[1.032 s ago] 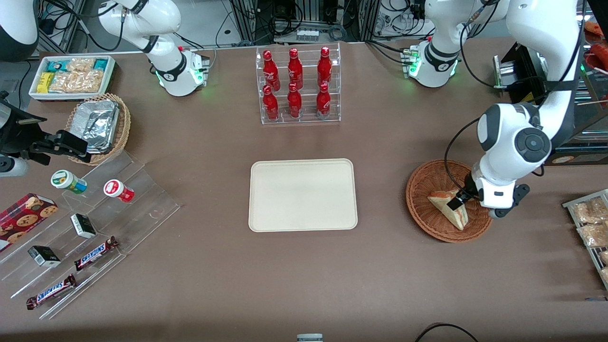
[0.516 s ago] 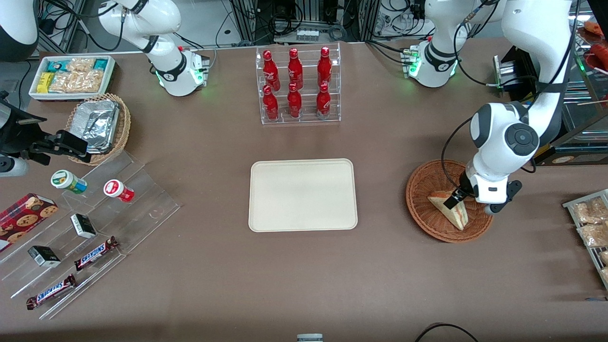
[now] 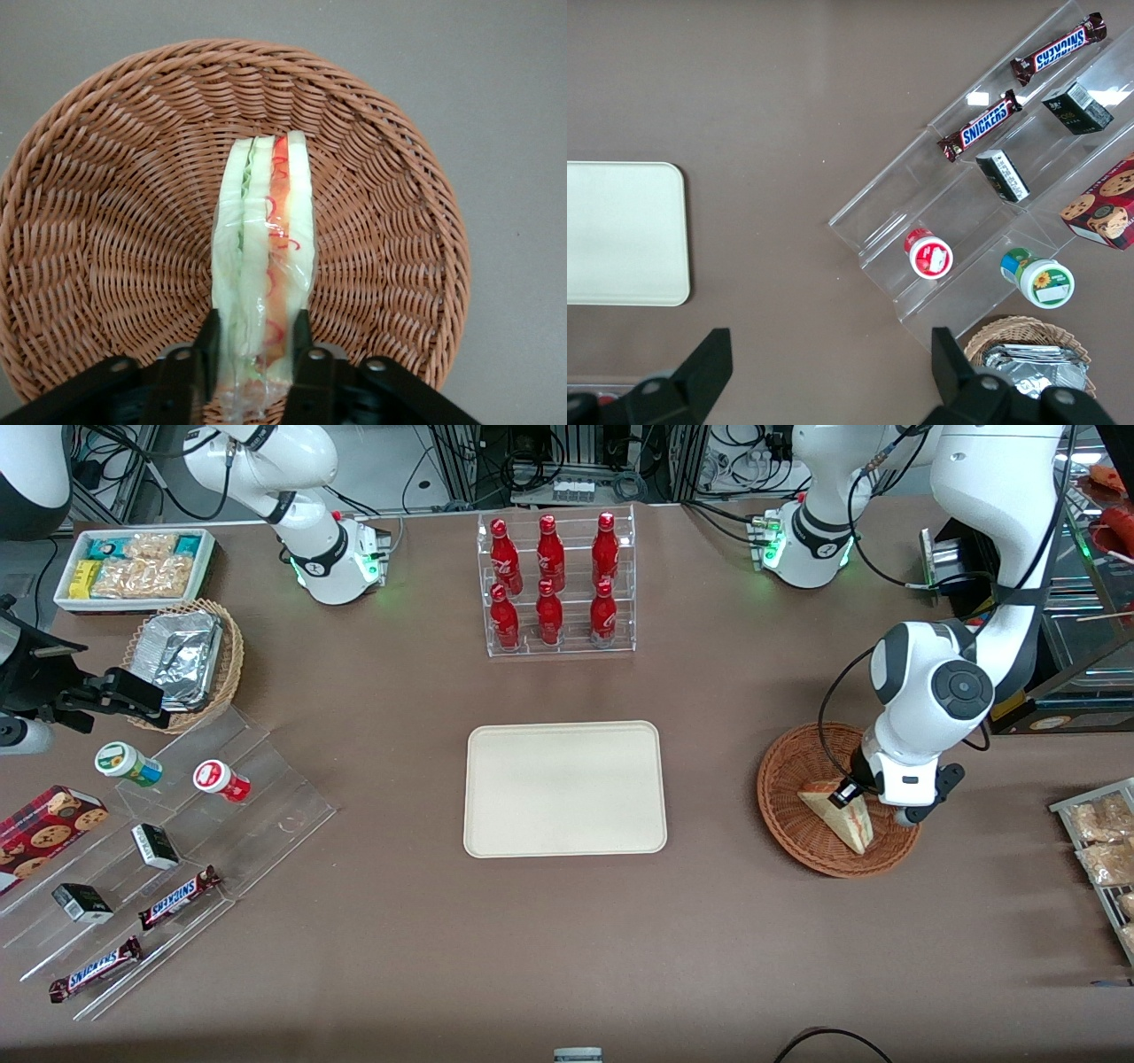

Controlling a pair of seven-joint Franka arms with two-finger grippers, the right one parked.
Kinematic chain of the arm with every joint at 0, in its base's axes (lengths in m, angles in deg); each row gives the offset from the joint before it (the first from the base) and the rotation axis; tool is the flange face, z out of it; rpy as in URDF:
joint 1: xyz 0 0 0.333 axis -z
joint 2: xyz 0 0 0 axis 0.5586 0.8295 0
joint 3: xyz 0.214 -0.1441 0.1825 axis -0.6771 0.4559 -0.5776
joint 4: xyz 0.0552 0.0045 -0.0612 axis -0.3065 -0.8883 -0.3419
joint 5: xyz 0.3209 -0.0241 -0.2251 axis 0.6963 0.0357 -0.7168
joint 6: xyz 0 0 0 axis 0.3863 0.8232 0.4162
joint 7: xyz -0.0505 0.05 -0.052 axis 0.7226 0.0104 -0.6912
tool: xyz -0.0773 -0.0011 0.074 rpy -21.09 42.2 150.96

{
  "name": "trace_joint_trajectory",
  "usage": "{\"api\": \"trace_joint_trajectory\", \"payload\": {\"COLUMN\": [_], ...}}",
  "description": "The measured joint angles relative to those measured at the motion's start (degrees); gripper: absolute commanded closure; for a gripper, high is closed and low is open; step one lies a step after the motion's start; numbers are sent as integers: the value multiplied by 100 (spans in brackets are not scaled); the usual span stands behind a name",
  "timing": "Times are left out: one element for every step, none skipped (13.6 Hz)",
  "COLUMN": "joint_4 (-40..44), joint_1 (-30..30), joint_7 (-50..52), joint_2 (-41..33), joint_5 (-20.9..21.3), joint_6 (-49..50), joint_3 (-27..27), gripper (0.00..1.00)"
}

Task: Place sandwich from basket to tray
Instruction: 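Lower the open left gripper around the sandwich and close it, then lift the sandwich and carry it over the cream tray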

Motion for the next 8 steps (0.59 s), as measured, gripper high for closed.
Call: {"api": "trace_joint_trajectory", "payload": {"joint_4": [27,82,205,417,726,1138,1611,2098], "joint_1": [0,2,14,61,140,241,358,497], "joint_7": [-1,-3,-26,-92,-236,-398,-503,-533], "joint_2": [-4,-19,-53,-107,-181,-255,-312,-338], "joint_5": [62,163,294,390,417,416,408,384], "joint_6": [7,86,354,824,1440,2111,2738,3261], "joint_3": [0,2,12,28,52,95,182,310], "gripper": [100,100,100,100,100,100,100,100]}}
